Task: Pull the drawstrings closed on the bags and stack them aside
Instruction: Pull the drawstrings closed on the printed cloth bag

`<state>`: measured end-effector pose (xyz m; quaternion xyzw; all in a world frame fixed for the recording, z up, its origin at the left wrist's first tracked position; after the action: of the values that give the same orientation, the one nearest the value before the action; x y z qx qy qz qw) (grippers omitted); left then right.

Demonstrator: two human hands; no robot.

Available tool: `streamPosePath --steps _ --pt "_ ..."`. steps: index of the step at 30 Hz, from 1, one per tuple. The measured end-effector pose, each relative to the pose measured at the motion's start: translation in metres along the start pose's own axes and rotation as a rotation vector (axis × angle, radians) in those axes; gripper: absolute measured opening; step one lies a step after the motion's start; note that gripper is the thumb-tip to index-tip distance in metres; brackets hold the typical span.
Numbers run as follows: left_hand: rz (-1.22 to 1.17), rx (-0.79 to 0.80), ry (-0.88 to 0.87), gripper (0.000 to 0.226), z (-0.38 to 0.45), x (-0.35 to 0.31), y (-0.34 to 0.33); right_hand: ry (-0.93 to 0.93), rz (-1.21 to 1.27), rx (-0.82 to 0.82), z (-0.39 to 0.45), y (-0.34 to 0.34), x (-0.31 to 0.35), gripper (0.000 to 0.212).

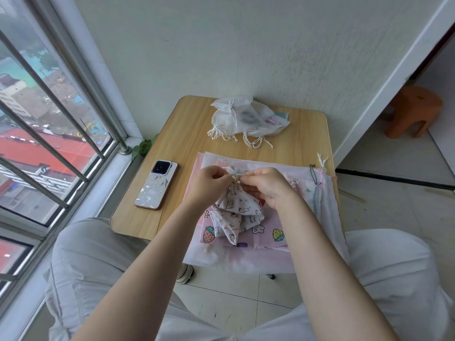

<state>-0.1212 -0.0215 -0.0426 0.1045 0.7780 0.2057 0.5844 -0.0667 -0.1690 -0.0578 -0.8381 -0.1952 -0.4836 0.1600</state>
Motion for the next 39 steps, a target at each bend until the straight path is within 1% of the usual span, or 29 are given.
streamPosePath --steps 3,5,6,8,10,12,13,15,16,17,18,19,20,21,22,24,25,26,28,30,31,33,35,37,39 --pt "-0.061 0.031 0.052 0.017 0.002 -0.002 0.001 0.028 -0.029 -0.017 0.001 -0.002 -0.003 0.003" --pt "-0.047 0.096 0.094 0.023 0.004 0.001 0.000 0.044 -0.071 -0.047 0.003 -0.001 -0.005 0.005" --pt "0.016 0.145 0.099 0.024 0.004 0.003 0.001 0.058 -0.106 -0.086 0.003 0.003 -0.005 0.005" --pt "0.299 0.198 0.058 0.020 0.004 0.008 0.006 0.090 -0.197 -0.190 0.002 0.012 -0.004 0.007" --pt "0.540 0.156 0.008 0.015 0.005 0.010 0.015 0.115 -0.285 -0.283 0.002 0.018 -0.002 0.013" --pt "0.645 0.117 -0.003 0.014 0.008 0.011 0.020 0.143 -0.340 -0.334 0.002 0.018 0.000 0.019" --pt "0.671 0.089 -0.004 0.013 0.010 0.010 0.022 0.157 -0.353 -0.336 0.002 0.016 0.002 0.018" --pt "0.646 0.043 -0.058 0.012 0.015 0.008 0.026 0.197 -0.362 -0.287 0.001 0.013 0.015 0.012" --pt "0.598 0.065 -0.111 0.017 0.018 0.005 0.028 0.218 -0.356 -0.252 0.000 0.014 0.022 0.009" --pt "0.539 0.135 -0.161 0.032 0.019 0.000 0.028 0.242 -0.354 -0.220 -0.001 0.014 0.030 0.007" --pt "0.489 0.236 -0.181 0.049 0.019 -0.006 0.026 0.270 -0.362 -0.194 -0.002 0.015 0.039 0.007" --pt "0.491 0.332 -0.173 0.061 0.021 -0.012 0.022 0.291 -0.372 -0.174 -0.001 0.016 0.046 0.007" --pt "0.543 0.388 -0.165 0.063 0.023 -0.021 0.018 0.298 -0.381 -0.153 0.001 0.016 0.053 0.004" --pt "0.609 0.391 -0.162 0.057 0.028 -0.027 0.014 0.293 -0.399 -0.134 0.002 0.015 0.057 0.003" --pt "0.655 0.357 -0.156 0.047 0.036 -0.035 0.012 0.289 -0.428 -0.117 0.004 0.016 0.063 0.011" --pt "0.624 0.237 -0.148 0.029 0.051 -0.048 0.017 0.235 -0.508 -0.047 0.006 0.020 0.073 0.029" --pt "0.573 0.189 -0.141 0.028 0.059 -0.053 0.021 0.181 -0.570 0.010 0.005 0.022 0.076 0.037" --pt "0.516 0.163 -0.124 0.033 0.067 -0.058 0.025 0.108 -0.642 0.078 0.006 0.025 0.078 0.036" --pt "0.424 0.134 -0.067 0.047 0.078 -0.066 0.030 -0.047 -0.869 0.170 0.011 0.032 0.074 0.022" --pt "0.395 0.109 0.007 0.050 0.087 -0.072 0.033 -0.188 -1.094 0.147 0.021 0.042 0.072 0.022" --pt "0.385 0.092 0.038 0.048 0.093 -0.073 0.036 -0.242 -1.158 0.117 0.027 0.047 0.073 0.020" --pt "0.339 0.056 0.097 0.046 0.108 -0.077 0.043 -0.290 -1.161 0.021 0.041 0.063 0.088 0.018" --pt "0.260 0.060 0.135 0.043 0.118 -0.077 0.050 -0.246 -1.080 -0.024 0.047 0.071 0.108 0.018" --pt "0.214 0.092 0.123 0.041 0.130 -0.081 0.053 -0.191 -1.000 0.076 0.056 0.068 0.126 0.017" --pt "0.170 0.131 0.091 0.039 0.140 -0.083 0.052 -0.207 -0.976 0.203 0.068 0.054 0.126 0.032"
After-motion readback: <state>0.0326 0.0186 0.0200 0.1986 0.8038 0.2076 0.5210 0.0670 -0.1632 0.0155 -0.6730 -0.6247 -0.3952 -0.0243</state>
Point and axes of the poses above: each hand's wrist, its own z-axis towards the middle knuckle, its own y-axis out of the back of the hand, x = y × z, the point moved 4 cm from there along z, towards the middle knuckle, and after that the axes turned 9 degrees about x, right-handed, at the moved point
